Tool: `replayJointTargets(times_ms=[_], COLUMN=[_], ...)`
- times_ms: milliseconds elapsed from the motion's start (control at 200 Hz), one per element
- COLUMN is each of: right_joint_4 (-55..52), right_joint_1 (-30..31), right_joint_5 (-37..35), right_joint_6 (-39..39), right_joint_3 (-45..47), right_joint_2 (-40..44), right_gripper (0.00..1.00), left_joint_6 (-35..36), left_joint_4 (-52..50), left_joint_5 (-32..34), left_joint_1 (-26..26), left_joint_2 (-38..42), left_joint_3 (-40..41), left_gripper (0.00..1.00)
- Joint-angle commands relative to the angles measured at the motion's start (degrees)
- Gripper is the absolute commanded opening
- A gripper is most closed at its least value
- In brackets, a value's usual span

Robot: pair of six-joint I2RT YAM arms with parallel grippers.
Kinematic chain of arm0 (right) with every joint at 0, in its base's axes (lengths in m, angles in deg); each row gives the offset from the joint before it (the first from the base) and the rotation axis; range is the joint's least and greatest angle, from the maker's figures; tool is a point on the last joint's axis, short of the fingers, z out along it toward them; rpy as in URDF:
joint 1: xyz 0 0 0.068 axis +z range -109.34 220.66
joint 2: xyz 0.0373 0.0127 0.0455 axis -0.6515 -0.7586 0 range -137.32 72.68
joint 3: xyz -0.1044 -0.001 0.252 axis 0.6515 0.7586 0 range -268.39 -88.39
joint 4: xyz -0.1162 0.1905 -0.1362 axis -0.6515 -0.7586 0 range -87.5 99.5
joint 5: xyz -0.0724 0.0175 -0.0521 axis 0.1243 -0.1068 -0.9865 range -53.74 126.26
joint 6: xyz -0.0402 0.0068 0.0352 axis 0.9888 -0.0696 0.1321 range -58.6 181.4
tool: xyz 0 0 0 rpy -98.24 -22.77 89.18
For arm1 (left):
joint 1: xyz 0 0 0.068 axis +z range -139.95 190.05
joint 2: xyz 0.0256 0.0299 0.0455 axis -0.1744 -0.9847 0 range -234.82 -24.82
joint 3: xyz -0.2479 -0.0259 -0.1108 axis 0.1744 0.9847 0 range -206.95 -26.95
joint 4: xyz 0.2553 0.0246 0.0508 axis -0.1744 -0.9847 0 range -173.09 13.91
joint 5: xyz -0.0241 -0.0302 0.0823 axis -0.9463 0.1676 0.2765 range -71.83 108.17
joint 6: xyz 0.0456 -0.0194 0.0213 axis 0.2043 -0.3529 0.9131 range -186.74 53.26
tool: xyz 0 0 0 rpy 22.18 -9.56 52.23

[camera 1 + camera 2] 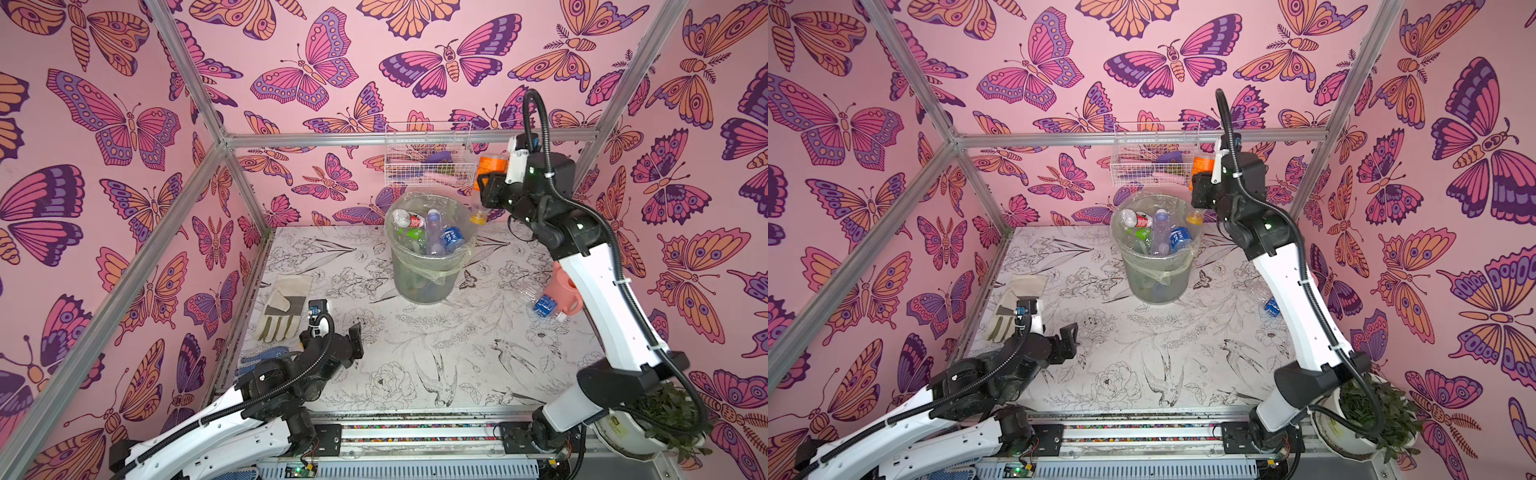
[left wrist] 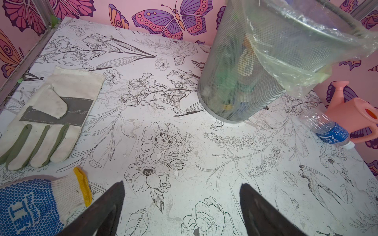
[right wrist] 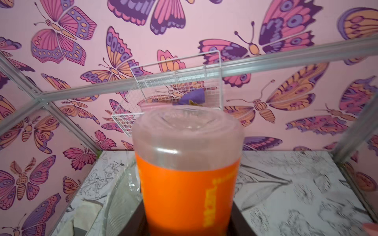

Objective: Throw the plastic bottles in the bin
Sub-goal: Throw the plastic bottle into the trash bin.

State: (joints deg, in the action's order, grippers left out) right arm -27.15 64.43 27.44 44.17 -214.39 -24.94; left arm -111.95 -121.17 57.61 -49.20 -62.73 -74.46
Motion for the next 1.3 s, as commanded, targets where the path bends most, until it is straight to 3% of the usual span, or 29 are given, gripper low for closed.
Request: replayJointTargets(times_ms=[0, 150, 200, 250, 301, 436, 696, 867, 1132, 1292], right_joint_4=[-6.55, -14.25, -17.1, -18.25, -17.45, -13.64, -15.98, -15.56, -15.31, -14.9], right_joint_1=[0.44, 0.47, 0.48, 0.53, 0.58, 0.95, 1.04, 0.17, -10.2, -17.12], right_joint_5=[0.66, 1.1, 0.72, 0.1, -0.23, -1.0, -2.72, -8.87, -7.74, -1.88], right_joint_6=[2.23, 2.33, 2.22, 2.04, 2.03, 2.7, 2.79, 1.5, -7.54, -13.68], right_joint_3=[-6.78, -17.11, -20.29, -21.7, -20.37, -15.58, -14.43, -2.4, 16.8, 24.19], right_joint_2=[-8.32, -16.82, -18.36, -18.28, -16.76, -11.65, -7.06, 0.98, 12.5, 14.7], right_gripper=[0.17, 0.4, 0.6, 0.71, 1.0, 0.99, 0.99, 0.99, 0.99, 0.99], left_joint_6=[1.0, 1.46, 1.91, 2.23, 2.49, 3.23, 3.88, 4.07, 5.29, 5.46], left_joint_4=[-1.4, -1.35, -1.37, -1.34, -1.34, -1.36, -1.3, -1.16, -0.63, -0.01], left_joint_5=[1.06, 1.3, 1.34, 1.43, 1.52, 1.74, 1.79, 1.6, 1.52, 1.41], left_joint_1=[0.32, 0.28, 0.32, 0.33, 0.28, 0.3, 0.29, 0.31, 0.28, 0.27], left_joint_2=[0.97, 1.78, 1.88, 1.97, 2.08, 1.64, 0.12, 0.12, -0.62, -0.93], left_joint_3=[-1.1, -1.4, -1.66, -2.06, -2.15, -2.97, -4.26, -4.18, -4.0, -3.65], left_gripper=[0.9, 0.9, 0.9, 0.9, 0.9, 0.9, 0.9, 0.9, 0.9, 0.9])
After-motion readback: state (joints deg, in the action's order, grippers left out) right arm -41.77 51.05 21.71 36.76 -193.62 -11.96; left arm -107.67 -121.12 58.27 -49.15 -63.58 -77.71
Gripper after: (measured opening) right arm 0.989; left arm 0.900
